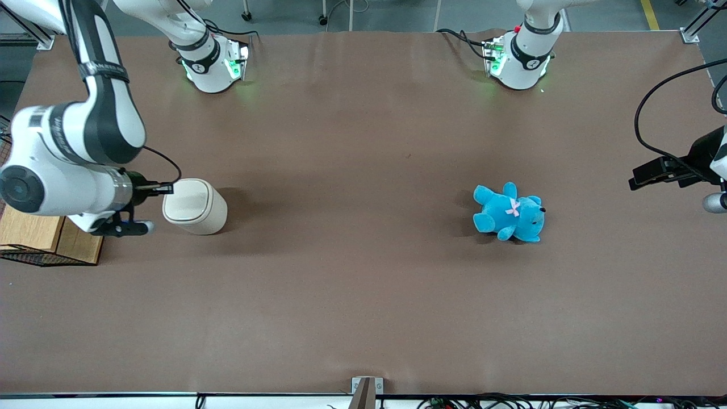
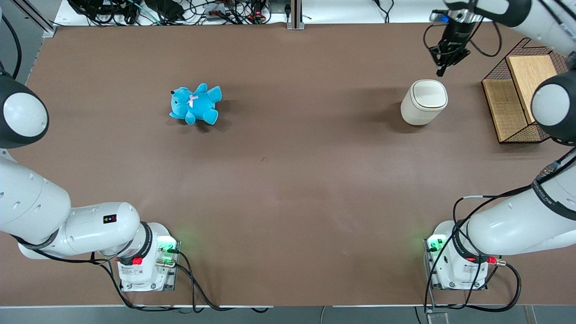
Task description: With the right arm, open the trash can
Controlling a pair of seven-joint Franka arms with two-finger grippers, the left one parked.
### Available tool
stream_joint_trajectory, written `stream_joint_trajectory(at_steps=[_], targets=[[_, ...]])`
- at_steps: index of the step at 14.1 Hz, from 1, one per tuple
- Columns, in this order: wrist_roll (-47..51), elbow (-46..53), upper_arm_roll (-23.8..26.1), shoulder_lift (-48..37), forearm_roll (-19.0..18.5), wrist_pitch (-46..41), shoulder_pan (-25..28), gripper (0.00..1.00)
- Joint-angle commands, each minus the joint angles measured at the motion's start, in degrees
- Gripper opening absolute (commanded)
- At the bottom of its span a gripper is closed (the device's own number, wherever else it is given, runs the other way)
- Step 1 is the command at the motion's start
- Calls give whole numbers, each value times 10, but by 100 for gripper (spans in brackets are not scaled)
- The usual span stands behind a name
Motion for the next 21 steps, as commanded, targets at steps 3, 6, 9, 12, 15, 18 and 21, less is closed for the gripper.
stream_joint_trajectory(at_steps=[3, 6, 9, 12, 15, 18, 21], targets=[[10, -53, 0, -2, 9, 62, 13, 0], [10, -54, 0, 11, 9, 73, 19, 0], [10, -55, 0, 26, 9, 79, 27, 0], [9, -55, 0, 33, 9, 81, 27, 0], [9, -55, 0, 49, 9, 98, 31, 0], [9, -55, 0, 52, 9, 98, 31, 0], [9, -54, 0, 61, 9, 98, 31, 0]])
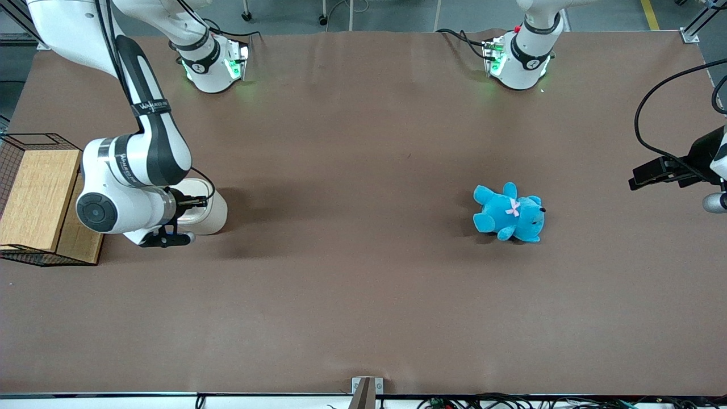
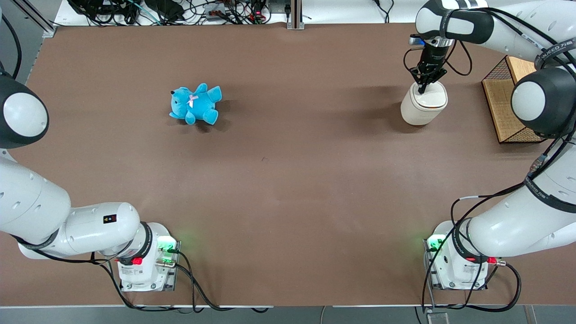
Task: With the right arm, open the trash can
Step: 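Lift the right gripper away from the opened lid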
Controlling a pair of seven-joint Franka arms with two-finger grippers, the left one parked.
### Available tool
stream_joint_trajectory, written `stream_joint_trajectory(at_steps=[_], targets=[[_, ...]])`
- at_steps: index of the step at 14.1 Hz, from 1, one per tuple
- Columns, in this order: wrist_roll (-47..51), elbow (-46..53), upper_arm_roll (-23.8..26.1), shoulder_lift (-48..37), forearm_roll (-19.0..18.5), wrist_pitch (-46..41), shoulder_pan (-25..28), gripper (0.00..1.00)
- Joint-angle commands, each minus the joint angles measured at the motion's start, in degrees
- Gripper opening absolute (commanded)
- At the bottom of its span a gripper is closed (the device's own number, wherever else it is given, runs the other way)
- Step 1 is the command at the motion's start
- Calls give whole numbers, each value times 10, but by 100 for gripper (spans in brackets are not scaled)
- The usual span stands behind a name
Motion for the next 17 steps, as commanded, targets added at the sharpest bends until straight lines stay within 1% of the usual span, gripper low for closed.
stream_joint_trajectory(at_steps=[1, 2, 4, 5, 7, 8, 9, 10, 11, 15, 17], targets=[[8, -6, -1, 7, 9, -2, 2, 0], [10, -1, -2, 0, 9, -14, -1, 0], [10, 42, -4, -28, 2, -92, -18, 1], [9, 64, -5, -42, 0, -115, -24, 2], [5, 104, -5, -70, 0, -144, -48, 11], [0, 123, -5, -81, 0, -156, -58, 24], [-9, 142, -4, -91, 1, -163, -70, 49], [-19, 155, -5, -99, 0, -163, -72, 81], [-19, 166, -7, -106, -2, -163, -74, 100], [-42, 224, -5, -118, -10, -158, -84, 100], [-53, 226, -4, -136, -27, -146, -83, 100]])
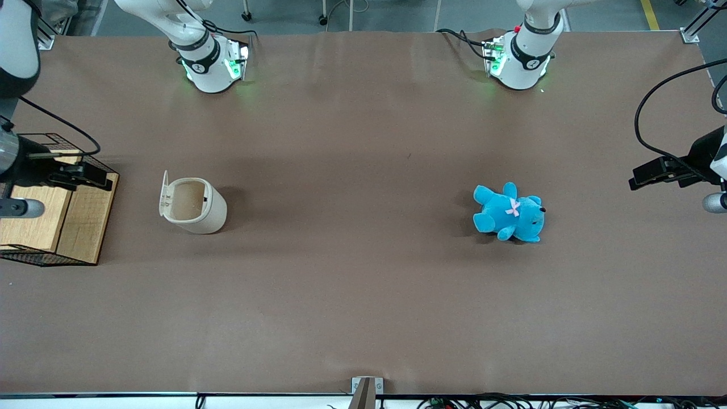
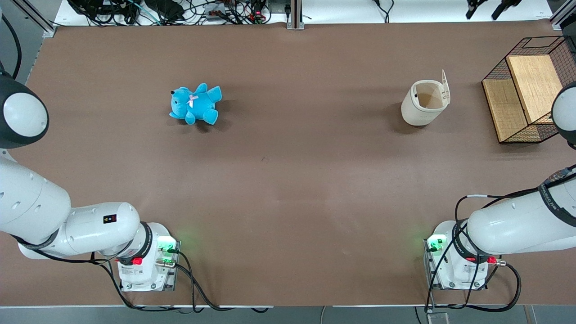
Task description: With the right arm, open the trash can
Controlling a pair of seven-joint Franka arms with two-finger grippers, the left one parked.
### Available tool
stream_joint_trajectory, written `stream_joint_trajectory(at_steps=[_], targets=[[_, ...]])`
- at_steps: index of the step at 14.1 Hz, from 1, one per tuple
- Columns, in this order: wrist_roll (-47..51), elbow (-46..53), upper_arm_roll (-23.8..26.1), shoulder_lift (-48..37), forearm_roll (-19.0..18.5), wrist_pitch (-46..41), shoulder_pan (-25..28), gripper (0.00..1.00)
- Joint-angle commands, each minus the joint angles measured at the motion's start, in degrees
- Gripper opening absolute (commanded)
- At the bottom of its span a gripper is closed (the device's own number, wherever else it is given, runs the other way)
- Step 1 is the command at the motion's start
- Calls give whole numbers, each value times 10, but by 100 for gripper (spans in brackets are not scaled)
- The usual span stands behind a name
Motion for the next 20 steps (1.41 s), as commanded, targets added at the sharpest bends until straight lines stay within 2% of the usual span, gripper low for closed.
stream_joint_trajectory(at_steps=[1, 5, 9, 20], targets=[[-18, 2, 7, -29, -27, 22, -7, 100], [-22, -13, 7, -72, -31, 17, -8, 100], [-21, -79, 7, -119, -29, 14, -8, 100], [-21, -93, 8, -123, -30, 19, -6, 100]])
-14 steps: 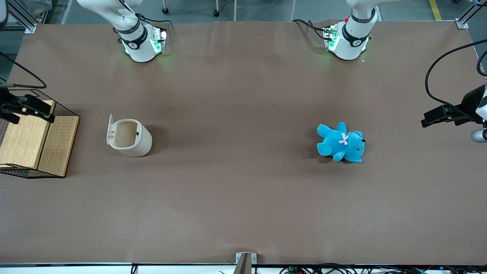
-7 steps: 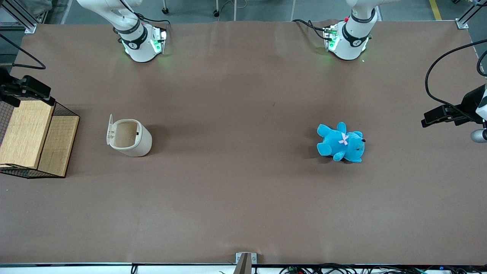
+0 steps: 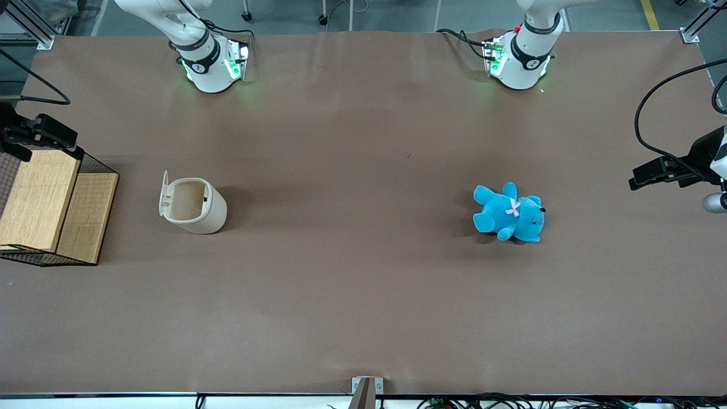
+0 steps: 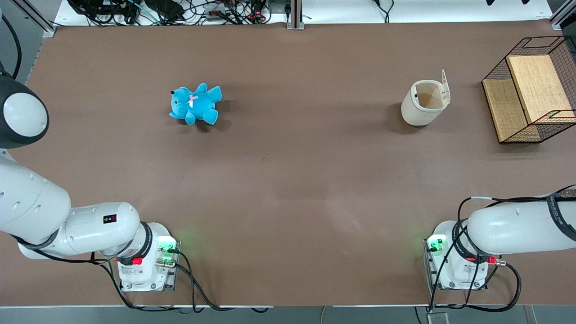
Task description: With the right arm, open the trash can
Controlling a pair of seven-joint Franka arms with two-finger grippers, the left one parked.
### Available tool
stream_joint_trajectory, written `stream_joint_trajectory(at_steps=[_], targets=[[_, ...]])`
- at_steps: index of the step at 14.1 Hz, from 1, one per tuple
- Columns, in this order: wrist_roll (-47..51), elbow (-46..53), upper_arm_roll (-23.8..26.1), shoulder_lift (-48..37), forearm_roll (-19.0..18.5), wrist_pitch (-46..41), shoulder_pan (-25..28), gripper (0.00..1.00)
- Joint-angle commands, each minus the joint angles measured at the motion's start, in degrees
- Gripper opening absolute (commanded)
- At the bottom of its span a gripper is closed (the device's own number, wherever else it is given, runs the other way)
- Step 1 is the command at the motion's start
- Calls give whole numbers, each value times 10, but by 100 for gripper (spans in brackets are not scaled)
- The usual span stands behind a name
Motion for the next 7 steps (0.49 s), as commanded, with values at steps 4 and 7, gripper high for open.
stream_joint_trajectory(at_steps=[4, 7], targets=[[-4, -42, 7, -21, -7, 7, -6, 100], [-4, -43, 7, -21, -7, 9, -6, 100]])
